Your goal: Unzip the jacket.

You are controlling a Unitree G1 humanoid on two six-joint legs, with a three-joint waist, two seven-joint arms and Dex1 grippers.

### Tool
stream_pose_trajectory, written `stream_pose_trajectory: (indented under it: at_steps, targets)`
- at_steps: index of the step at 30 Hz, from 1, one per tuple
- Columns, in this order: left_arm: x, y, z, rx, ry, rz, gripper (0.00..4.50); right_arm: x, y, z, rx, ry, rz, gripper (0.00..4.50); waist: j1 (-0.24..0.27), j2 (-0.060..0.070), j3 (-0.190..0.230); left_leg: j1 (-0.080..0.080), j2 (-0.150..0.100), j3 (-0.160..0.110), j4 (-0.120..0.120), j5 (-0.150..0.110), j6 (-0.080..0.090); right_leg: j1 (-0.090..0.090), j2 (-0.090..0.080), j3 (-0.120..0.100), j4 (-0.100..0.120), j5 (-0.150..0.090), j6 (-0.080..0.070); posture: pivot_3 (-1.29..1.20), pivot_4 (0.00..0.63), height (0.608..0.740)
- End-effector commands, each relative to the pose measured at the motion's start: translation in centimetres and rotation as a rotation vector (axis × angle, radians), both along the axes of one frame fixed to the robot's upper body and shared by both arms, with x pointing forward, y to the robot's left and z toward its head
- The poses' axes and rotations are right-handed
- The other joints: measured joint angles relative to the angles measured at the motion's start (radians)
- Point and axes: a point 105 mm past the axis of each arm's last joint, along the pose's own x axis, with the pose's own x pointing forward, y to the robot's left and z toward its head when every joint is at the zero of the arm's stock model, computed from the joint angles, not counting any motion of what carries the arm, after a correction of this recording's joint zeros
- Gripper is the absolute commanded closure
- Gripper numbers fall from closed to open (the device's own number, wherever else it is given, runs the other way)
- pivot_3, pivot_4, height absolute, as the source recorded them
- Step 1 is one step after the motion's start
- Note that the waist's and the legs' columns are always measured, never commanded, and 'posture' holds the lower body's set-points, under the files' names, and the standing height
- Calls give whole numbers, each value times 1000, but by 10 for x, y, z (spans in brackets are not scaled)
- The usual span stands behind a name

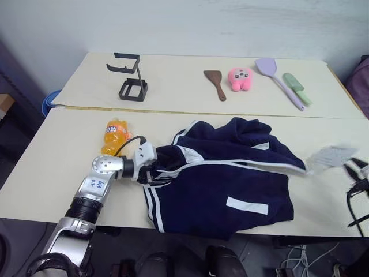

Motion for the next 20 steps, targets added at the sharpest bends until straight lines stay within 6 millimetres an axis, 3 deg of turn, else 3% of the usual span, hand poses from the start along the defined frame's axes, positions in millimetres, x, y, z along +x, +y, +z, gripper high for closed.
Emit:
stream_pose_trajectory:
  at_steps: [1, 4, 7, 9, 13, 15, 20]
  targets:
    - [-23, 14, 28, -93, 56, -67, 0, -26, 22, 14, 165, 67, 146, 2033, 2, 0, 0, -1, 0, 0, 0, 0, 0, -1, -1, 0, -1, 0, 0, 0, 150, 740]
    - [-57, 32, 52, -133, 121, -166, 0, -57, 43, 15, 212, 185, 269, 902, 3, -1, 2, -2, 1, -3, -1, -1, -1, -1, -2, -1, -2, 0, 0, 0, 150, 740]
    - [-66, 57, 58, -91, 88, -103, 0, -69, 65, 26, 202, 159, 350, 33, 2, -1, 2, -1, 2, -4, -2, -2, -2, 2, -2, -1, -7, 0, -1, 0, 150, 740]
    - [-74, 78, 48, -12, 77, -60, 0, -74, 88, 25, 194, 133, 439, 33, 0, -1, 2, 1, 2, -4, -2, -2, -2, 2, -4, 0, -10, 0, -1, 0, 150, 740]
    - [-97, 98, 21, 97, 57, -27, 0, -77, 115, 13, 244, 173, 599, 33, 1, 0, 2, 0, 3, -4, -3, -4, -4, -1, -4, 0, -8, -1, -3, 0, 150, 740]
    - [-103, 101, 10, 129, 6, 7, 0, -75, 122, 6, 191, 141, 668, 33, 4, -1, 3, -1, 3, -3, -4, -5, -4, -2, -4, 0, -8, -1, -3, 0, 150, 740]
    - [-100, 96, 14, 83, -88, 100, 0, -70, 121, -18, 156, 181, 709, 33, 19, -2, 4, -1, 0, -4, -4, -5, -2, -1, -7, -1, -8, -2, -3, 0, 150, 740]
